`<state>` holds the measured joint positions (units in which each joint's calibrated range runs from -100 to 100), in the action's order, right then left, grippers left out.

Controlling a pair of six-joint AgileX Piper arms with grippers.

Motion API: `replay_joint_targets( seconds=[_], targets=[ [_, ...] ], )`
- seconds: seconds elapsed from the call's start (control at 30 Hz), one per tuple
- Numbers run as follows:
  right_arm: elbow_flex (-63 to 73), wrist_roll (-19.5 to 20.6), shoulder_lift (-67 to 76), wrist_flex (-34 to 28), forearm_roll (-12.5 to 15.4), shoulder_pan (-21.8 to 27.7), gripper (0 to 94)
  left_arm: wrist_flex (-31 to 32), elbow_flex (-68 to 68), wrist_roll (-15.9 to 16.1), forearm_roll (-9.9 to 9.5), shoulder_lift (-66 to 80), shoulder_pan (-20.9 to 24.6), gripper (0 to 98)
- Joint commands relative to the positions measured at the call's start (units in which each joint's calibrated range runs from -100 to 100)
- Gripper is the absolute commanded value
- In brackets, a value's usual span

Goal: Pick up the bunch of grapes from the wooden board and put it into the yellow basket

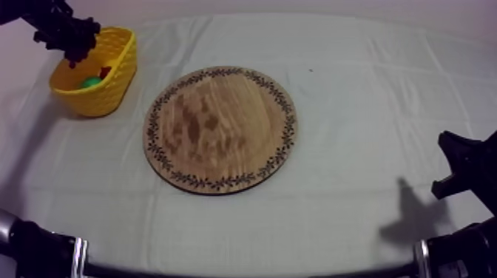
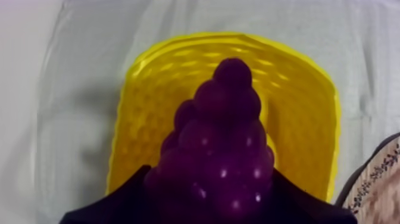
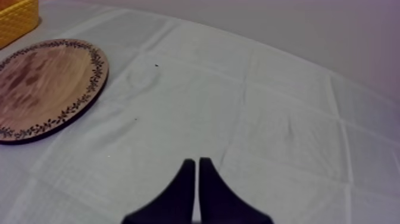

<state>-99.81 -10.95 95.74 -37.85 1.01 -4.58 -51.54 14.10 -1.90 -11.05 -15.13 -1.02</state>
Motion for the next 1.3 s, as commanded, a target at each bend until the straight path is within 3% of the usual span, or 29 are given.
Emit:
replay_joint_targets(
  seconds=[0.0, 0.13, 0.27, 0.37, 0.67, 0.77, 1.0, 1.27],
  targets=[
    [0.03, -0.01, 0.01, 0.03, -0.01, -0.02, 0.4, 0.33, -0.02, 0.24, 0.24, -0.83, 0.15, 55.7],
    [0.03, -0.01, 0.01, 0.03, -0.01, -0.02, 0.4, 0.65, -0.32, 1.04, 0.42, -1.52, 0.36, 60.2],
    [0.03, -0.01, 0.01, 0.03, -0.01, -0.02, 0.4, 0.63, -0.53, 2.94, 0.49, -1.74, 0.61, 81.6],
    [0.03, -0.01, 0.01, 0.03, -0.01, -0.02, 0.4, 0.60, -1.07, 3.61, 0.51, -1.76, 0.71, 91.1],
    [0.03, -0.01, 0.01, 0.03, -0.01, -0.02, 0.4, -2.50, -1.68, 5.70, 0.60, 0.98, 1.54, 94.2],
    [0.03, -0.01, 0.01, 0.03, -0.01, -0.02, 0.4, -4.08, -0.53, 5.58, 0.68, 3.91, 1.62, 84.0],
    [0.03, -0.01, 0.01, 0.03, -0.01, -0.02, 0.4, -4.40, 4.39, 4.75, 1.34, 15.42, 0.82, 37.6],
    [0.03, 0.03, 0.01, 0.03, -0.01, -0.02, 0.4, -2.74, 13.63, 6.40, 3.33, 32.92, -0.17, 14.0]
  ],
)
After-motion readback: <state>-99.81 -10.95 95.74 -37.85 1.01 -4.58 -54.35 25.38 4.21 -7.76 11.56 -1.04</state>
